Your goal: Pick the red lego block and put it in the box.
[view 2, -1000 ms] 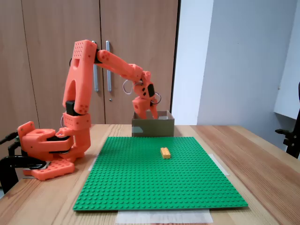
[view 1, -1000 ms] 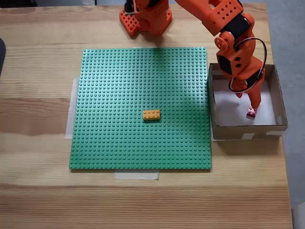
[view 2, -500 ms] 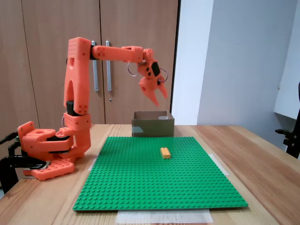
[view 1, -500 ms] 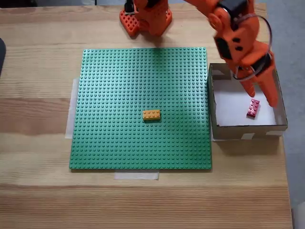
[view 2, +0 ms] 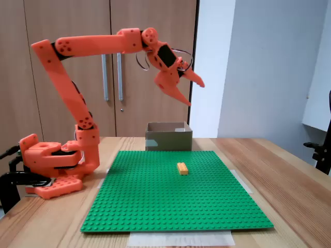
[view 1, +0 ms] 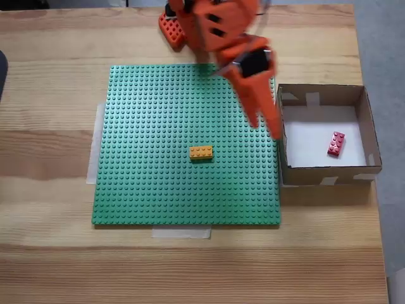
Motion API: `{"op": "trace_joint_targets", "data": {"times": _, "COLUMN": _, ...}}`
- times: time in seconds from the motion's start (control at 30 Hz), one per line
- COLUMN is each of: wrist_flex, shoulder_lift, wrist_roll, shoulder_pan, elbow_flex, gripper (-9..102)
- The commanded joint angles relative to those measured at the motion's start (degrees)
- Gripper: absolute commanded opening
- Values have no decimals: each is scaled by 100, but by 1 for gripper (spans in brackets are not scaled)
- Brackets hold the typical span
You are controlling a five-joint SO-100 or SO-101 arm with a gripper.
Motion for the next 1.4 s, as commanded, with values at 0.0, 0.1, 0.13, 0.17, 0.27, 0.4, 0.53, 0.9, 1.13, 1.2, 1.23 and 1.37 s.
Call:
{"op": "trace_joint_targets", "data": {"times": 0.0, "wrist_flex": -694, "shoulder_lift": 809, "wrist_roll": 0, "shoulder_pan": 686, "elbow_flex": 624, "gripper": 35}}
{"op": "trace_joint_targets", "data": {"times": 0.1, "wrist_flex": -1512, "shoulder_lift": 1354, "wrist_roll": 211, "shoulder_pan": 1107, "elbow_flex": 1529, "gripper": 32}}
{"op": "trace_joint_targets", "data": {"times": 0.13, "wrist_flex": -1793, "shoulder_lift": 1538, "wrist_roll": 176, "shoulder_pan": 1178, "elbow_flex": 1872, "gripper": 31}}
{"op": "trace_joint_targets", "data": {"times": 0.17, "wrist_flex": -2013, "shoulder_lift": 1688, "wrist_roll": 149, "shoulder_pan": 1257, "elbow_flex": 2215, "gripper": 30}}
{"op": "trace_joint_targets", "data": {"times": 0.27, "wrist_flex": -2224, "shoulder_lift": 2013, "wrist_roll": 167, "shoulder_pan": 1600, "elbow_flex": 2962, "gripper": 29}}
{"op": "trace_joint_targets", "data": {"times": 0.4, "wrist_flex": -2514, "shoulder_lift": 2250, "wrist_roll": 167, "shoulder_pan": 1916, "elbow_flex": 3753, "gripper": 31}}
{"op": "trace_joint_targets", "data": {"times": 0.53, "wrist_flex": -2927, "shoulder_lift": 2452, "wrist_roll": 193, "shoulder_pan": 2101, "elbow_flex": 4474, "gripper": 32}}
{"op": "trace_joint_targets", "data": {"times": 0.9, "wrist_flex": -3129, "shoulder_lift": 3850, "wrist_roll": 308, "shoulder_pan": 2250, "elbow_flex": 5897, "gripper": 30}}
{"op": "trace_joint_targets", "data": {"times": 1.13, "wrist_flex": -3164, "shoulder_lift": 4755, "wrist_roll": 290, "shoulder_pan": 2127, "elbow_flex": 6820, "gripper": 28}}
{"op": "trace_joint_targets", "data": {"times": 1.2, "wrist_flex": -2979, "shoulder_lift": 4975, "wrist_roll": 229, "shoulder_pan": 2074, "elbow_flex": 6952, "gripper": 29}}
{"op": "trace_joint_targets", "data": {"times": 1.23, "wrist_flex": -2927, "shoulder_lift": 5080, "wrist_roll": 202, "shoulder_pan": 2048, "elbow_flex": 7022, "gripper": 28}}
{"op": "trace_joint_targets", "data": {"times": 1.37, "wrist_flex": -2918, "shoulder_lift": 5423, "wrist_roll": 255, "shoulder_pan": 2039, "elbow_flex": 7365, "gripper": 27}}
